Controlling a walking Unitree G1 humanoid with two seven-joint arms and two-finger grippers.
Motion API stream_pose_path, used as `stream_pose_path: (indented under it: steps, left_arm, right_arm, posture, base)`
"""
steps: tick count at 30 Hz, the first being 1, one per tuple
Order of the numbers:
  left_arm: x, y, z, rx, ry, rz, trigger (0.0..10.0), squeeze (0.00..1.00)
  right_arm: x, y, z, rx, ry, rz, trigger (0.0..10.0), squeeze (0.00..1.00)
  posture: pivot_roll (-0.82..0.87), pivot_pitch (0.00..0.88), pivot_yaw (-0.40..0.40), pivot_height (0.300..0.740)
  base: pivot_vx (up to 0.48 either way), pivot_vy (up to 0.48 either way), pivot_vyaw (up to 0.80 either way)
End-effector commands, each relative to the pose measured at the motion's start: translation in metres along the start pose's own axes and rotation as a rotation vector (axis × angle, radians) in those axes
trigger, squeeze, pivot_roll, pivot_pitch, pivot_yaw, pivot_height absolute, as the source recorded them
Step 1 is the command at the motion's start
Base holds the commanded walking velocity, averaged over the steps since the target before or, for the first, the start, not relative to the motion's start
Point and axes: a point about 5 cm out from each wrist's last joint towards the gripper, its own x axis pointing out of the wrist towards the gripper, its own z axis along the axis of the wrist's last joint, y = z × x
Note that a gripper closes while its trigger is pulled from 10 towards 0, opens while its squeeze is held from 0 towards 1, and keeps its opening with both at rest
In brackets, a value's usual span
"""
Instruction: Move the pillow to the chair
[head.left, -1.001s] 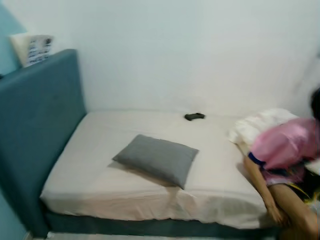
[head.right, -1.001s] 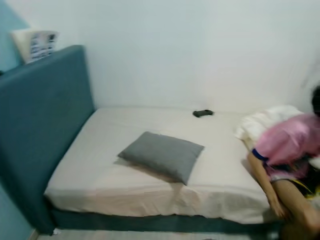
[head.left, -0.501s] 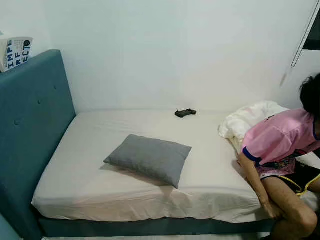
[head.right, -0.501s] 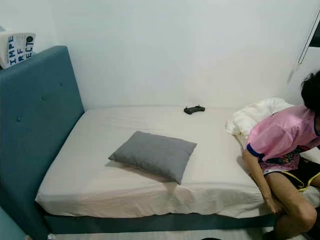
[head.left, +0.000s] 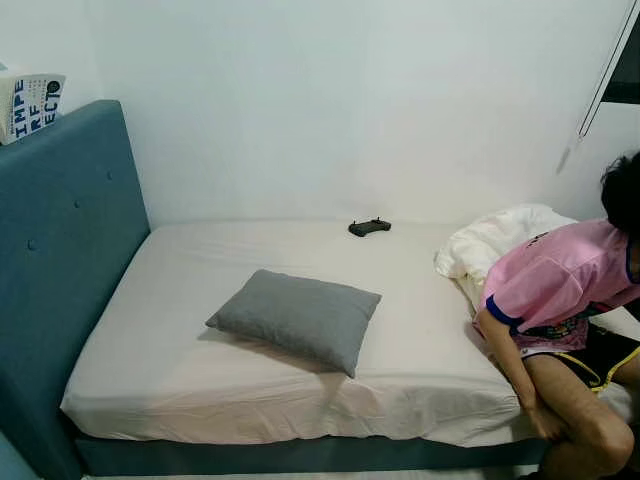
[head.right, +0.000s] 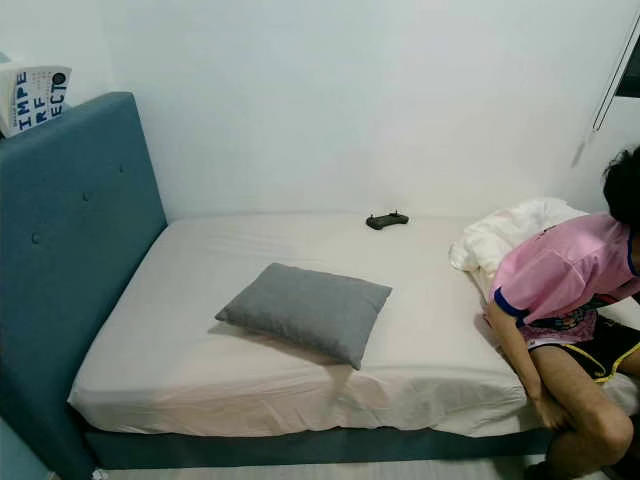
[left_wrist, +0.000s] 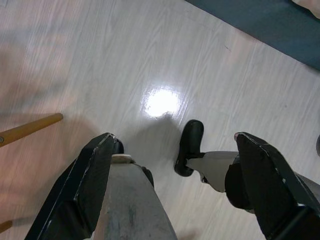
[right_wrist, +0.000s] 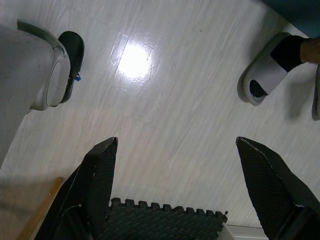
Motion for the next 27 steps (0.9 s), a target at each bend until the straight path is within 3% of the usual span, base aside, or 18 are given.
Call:
stream_pose_path:
  steps: [1,17,23,27]
  left_arm:
    - [0.0014,-0.0048,0.0026,0.004,0.002,-0.015,10.0,0.0]
    - [0.003,-0.0111,0.0077,0.026,-0.008,-0.056,10.0,0.0]
    - [0.0033,-0.0138,0.007,0.032,0.001,-0.073,10.0,0.0]
    - [0.0032,-0.0111,0.0088,0.014,-0.009,-0.057,10.0,0.0]
  right_arm:
    - [-0.0001,-0.0017,0.0001,-0.011,-0.004,-0.007,10.0,0.0]
    - [0.0,-0.0022,0.0036,0.038,-0.013,-0.011,10.0,0.0]
    - [0.0,-0.0047,0.0065,0.036,-0.017,-0.014,10.0,0.0]
    - [-0.0001,-0.0078,0.0095,0.032,-0.022,-0.018,10.0,0.0]
  posture:
    - [-0.04,0.0,-0.055,0.74]
    - [-0.04,0.0,-0.043,0.74]
    - [-0.03,0.0,-0.05,0.74]
    - [-0.03,0.0,-0.054,0.74]
  base:
    - [0.0,0.0,0.0]
    - [0.0,0.0,0.0]
    - [0.0,-0.464,0.0]
    - [0.0,0.0,0.0]
